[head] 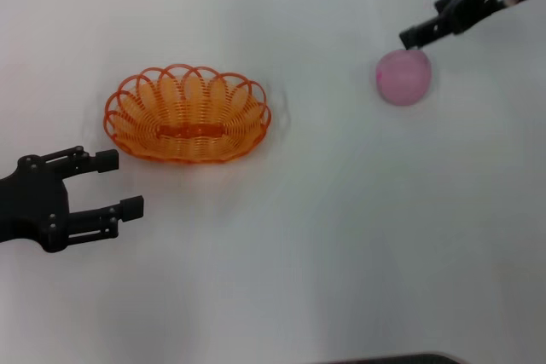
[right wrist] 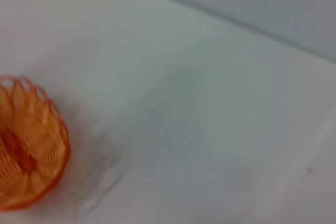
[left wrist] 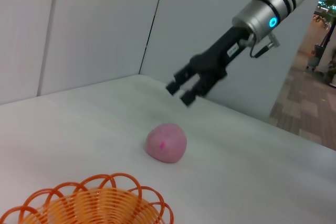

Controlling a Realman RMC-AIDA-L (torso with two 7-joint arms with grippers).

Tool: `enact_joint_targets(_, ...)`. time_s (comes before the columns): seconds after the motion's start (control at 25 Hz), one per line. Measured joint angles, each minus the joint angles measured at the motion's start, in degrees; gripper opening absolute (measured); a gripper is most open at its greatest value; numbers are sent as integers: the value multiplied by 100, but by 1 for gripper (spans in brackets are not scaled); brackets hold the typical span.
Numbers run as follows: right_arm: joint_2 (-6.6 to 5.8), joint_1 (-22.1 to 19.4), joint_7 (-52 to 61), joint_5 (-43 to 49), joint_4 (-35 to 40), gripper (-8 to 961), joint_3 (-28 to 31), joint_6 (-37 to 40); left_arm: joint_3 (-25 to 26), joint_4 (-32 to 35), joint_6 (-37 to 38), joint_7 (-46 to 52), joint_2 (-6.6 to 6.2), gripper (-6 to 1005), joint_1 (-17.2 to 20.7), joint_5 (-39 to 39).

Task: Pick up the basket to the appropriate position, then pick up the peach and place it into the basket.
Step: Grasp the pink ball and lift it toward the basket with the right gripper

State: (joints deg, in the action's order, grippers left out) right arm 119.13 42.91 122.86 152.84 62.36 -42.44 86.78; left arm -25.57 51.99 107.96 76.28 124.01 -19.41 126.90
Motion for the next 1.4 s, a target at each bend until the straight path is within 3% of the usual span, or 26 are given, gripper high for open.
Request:
enact_joint_targets(0.2, 20, 64, 84, 179, -212, 882, -388, -63, -1, -62, -28, 1, 0, 797, -1, 6)
enact_joint_targets(0.72, 24, 164, 207, 291, -494, 883, -711, -383, -1, -97, -5, 58, 0, 798, -17, 34)
enact_joint_targets(1.4, -87, 299, 160, 305, -1403, 884, -953, -1049, -20, -256, -6, 131, -6, 798, -85, 43)
